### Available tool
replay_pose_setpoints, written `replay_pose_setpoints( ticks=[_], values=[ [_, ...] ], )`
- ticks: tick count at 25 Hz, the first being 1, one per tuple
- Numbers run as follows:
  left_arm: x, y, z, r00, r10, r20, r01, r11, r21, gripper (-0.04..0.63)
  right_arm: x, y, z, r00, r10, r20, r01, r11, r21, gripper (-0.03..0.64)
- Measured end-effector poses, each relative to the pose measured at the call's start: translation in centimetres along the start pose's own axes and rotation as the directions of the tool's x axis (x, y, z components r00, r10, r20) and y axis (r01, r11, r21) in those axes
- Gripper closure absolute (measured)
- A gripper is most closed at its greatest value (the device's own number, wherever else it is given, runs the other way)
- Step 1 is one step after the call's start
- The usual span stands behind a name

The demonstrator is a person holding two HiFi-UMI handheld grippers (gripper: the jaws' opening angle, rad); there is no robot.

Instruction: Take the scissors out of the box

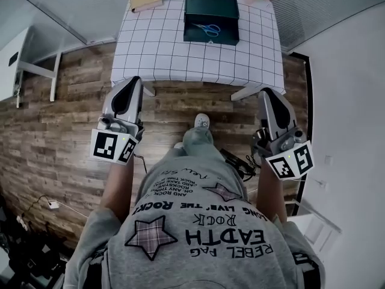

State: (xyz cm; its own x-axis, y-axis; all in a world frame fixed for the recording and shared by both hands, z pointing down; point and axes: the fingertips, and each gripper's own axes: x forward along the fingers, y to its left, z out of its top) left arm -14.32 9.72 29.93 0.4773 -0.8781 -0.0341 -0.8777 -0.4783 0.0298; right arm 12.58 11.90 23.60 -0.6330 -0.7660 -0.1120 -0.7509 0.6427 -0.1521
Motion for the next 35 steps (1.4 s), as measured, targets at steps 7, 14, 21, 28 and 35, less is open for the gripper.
replay_pose_setpoints(
  ticks=[7,14,21,28,35],
  values=[
    [5.1,0.4,0.3,1.0,0.015,-0.001,-0.015,1.0,0.014,0.586,2.7,-5.0,0.4,1.0,0.03,0.006,-0.031,0.999,0.022,0.6],
    [9.5,1.1,0.7,0.998,0.057,-0.001,-0.057,0.998,0.023,0.586,6.0,-9.8,1.1,0.997,0.071,0.012,-0.071,0.996,0.045,0.6],
    [13.0,1.9,1.1,0.993,0.117,0.001,-0.117,0.992,0.05,0.586,9.3,-14.2,1.5,0.993,0.115,0.024,-0.116,0.991,0.065,0.6],
    [16.1,2.2,0.8,0.988,0.154,-0.011,-0.153,0.985,0.075,0.586,11.6,-17.9,1.2,0.989,0.144,0.026,-0.146,0.983,0.108,0.6],
    [17.5,2.3,-0.6,0.986,0.156,-0.05,-0.153,0.987,0.054,0.586,12.5,-19.8,-0.1,0.99,0.144,0.01,-0.143,0.976,0.164,0.6]
  ],
)
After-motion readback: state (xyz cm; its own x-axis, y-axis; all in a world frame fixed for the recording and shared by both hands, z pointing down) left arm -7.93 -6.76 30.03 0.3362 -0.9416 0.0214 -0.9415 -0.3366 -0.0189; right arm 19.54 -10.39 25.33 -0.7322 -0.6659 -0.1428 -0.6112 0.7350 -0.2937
